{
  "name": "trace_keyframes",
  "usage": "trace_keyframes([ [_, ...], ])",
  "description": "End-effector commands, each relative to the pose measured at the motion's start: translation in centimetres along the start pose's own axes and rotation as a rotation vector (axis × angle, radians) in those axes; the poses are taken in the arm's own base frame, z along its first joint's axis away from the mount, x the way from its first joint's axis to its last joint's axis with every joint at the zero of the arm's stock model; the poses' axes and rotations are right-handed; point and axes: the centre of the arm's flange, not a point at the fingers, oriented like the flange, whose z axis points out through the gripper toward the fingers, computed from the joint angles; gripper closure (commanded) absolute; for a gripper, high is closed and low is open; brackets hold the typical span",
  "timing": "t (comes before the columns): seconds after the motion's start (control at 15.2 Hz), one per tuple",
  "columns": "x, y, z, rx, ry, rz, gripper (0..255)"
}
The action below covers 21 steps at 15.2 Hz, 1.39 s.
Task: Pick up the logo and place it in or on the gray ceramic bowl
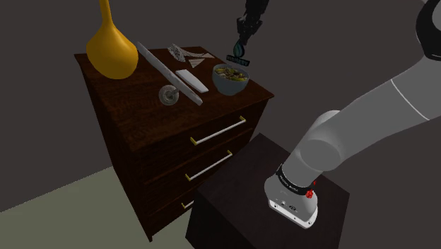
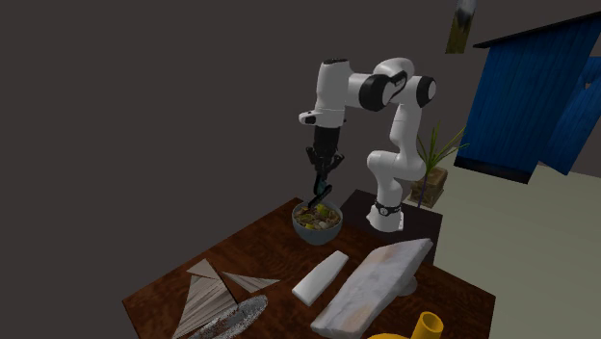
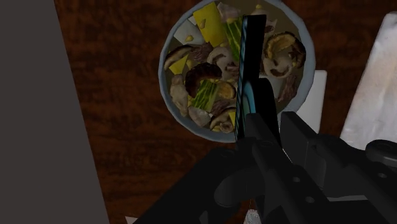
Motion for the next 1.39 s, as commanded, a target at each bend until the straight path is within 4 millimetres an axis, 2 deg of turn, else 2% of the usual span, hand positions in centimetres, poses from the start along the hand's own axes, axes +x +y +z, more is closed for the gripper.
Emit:
trace_keyframes([
  [0.0, -0.1, 0.0, 1.1, 0.000, 0.000, 0.000, 255],
  [0.4, -0.4, 0.0, 4.2, 0.000, 0.000, 0.000, 255],
  [0.92, -0.4, 0.0, 4.2, 0.000, 0.000, 0.000, 255],
  [0.99, -0.4, 0.0, 4.2, 0.000, 0.000, 0.000, 0],
  [1.32, -0.4, 0.0, 4.2, 0.000, 0.000, 0.000, 0],
])
